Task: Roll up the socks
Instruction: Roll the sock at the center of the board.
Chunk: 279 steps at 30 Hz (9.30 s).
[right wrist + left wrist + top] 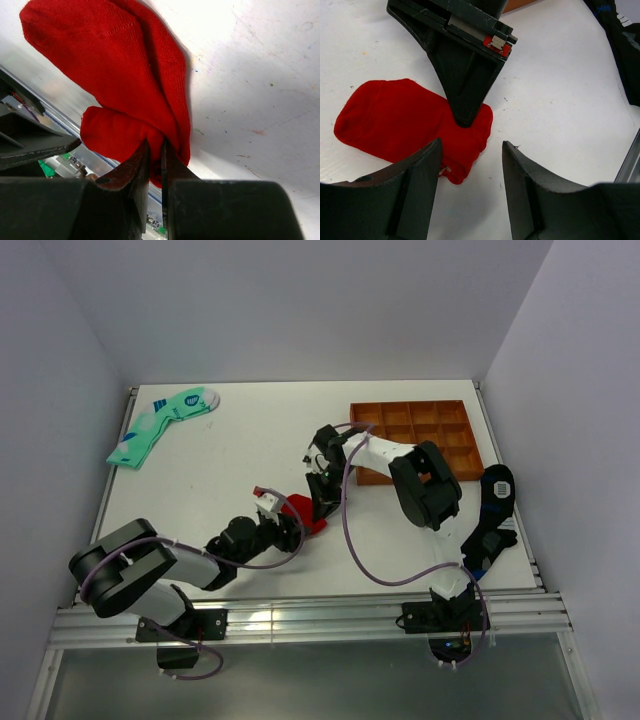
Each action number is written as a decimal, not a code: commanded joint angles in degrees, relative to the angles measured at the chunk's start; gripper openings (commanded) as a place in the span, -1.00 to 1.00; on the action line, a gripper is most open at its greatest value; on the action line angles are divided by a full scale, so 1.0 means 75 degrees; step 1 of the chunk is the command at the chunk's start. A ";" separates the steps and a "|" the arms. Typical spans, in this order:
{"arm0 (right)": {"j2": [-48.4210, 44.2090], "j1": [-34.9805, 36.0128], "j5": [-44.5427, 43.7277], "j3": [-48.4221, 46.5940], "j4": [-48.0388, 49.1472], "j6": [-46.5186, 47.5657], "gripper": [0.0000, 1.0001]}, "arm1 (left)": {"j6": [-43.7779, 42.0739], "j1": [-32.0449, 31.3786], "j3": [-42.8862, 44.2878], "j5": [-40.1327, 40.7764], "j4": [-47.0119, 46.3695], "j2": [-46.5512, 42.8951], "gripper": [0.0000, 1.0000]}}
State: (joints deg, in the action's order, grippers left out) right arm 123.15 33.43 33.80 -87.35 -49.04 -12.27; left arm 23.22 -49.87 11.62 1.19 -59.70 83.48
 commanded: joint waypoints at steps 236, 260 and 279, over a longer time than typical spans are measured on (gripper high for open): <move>-0.2851 0.0628 0.1645 0.8248 1.4109 -0.0930 -0.01 | 0.4708 0.3953 0.0783 -0.6569 0.1866 0.3974 -0.99; -0.2031 0.1425 0.1329 0.8272 1.4425 -0.0765 -0.04 | 0.5634 0.4586 0.0970 -0.6780 0.1467 0.4291 -0.99; -0.1316 0.1262 0.1282 0.7710 1.3523 -0.1726 -0.87 | 0.5084 0.4551 0.0912 -0.6149 0.2064 0.3801 -0.85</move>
State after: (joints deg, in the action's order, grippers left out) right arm 109.54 41.80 42.87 -29.06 61.21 -23.73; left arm 62.35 -16.43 20.23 -58.74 -56.90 111.35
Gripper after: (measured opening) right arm 0.305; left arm 0.253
